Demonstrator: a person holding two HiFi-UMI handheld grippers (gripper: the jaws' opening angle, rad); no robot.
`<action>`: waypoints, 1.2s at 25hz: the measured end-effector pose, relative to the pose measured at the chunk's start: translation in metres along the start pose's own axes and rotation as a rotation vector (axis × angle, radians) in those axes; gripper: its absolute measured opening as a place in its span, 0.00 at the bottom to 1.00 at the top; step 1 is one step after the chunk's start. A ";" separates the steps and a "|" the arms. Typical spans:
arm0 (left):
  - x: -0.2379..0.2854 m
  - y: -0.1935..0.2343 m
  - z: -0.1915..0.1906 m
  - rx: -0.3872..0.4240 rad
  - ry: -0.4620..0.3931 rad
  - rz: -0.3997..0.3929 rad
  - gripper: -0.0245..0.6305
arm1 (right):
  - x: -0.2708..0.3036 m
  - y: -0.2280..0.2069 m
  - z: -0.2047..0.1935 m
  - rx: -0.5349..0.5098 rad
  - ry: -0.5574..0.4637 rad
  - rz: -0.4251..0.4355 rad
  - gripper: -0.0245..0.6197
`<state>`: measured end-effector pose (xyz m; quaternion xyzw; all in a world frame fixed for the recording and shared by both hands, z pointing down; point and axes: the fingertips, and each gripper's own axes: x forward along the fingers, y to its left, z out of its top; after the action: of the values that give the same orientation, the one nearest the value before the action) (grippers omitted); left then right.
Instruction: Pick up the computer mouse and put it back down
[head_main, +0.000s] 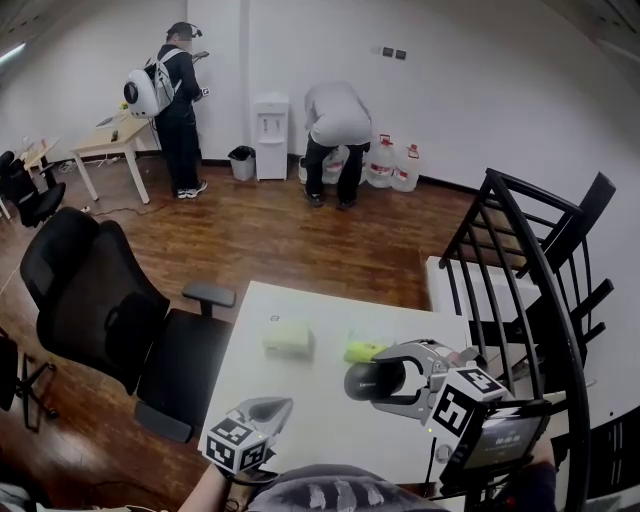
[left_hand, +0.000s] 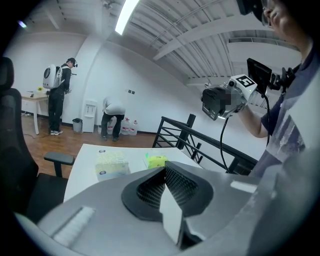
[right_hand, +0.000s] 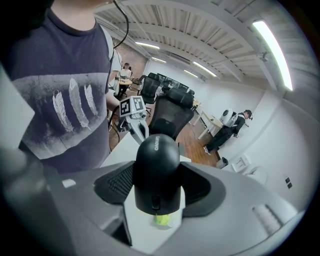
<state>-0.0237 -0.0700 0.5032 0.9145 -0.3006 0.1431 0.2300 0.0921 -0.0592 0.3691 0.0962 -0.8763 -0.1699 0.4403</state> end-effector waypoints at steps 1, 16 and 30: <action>0.000 0.000 0.000 -0.003 0.000 0.002 0.06 | 0.001 0.001 0.000 0.001 0.005 0.006 0.48; -0.006 0.010 -0.011 -0.033 -0.006 0.037 0.06 | 0.059 0.010 -0.033 0.033 0.065 0.147 0.48; -0.025 0.024 -0.030 -0.079 -0.007 0.096 0.06 | 0.129 0.033 -0.072 0.093 0.122 0.303 0.48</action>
<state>-0.0618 -0.0600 0.5264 0.8897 -0.3502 0.1387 0.2578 0.0724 -0.0850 0.5172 -0.0065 -0.8595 -0.0545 0.5082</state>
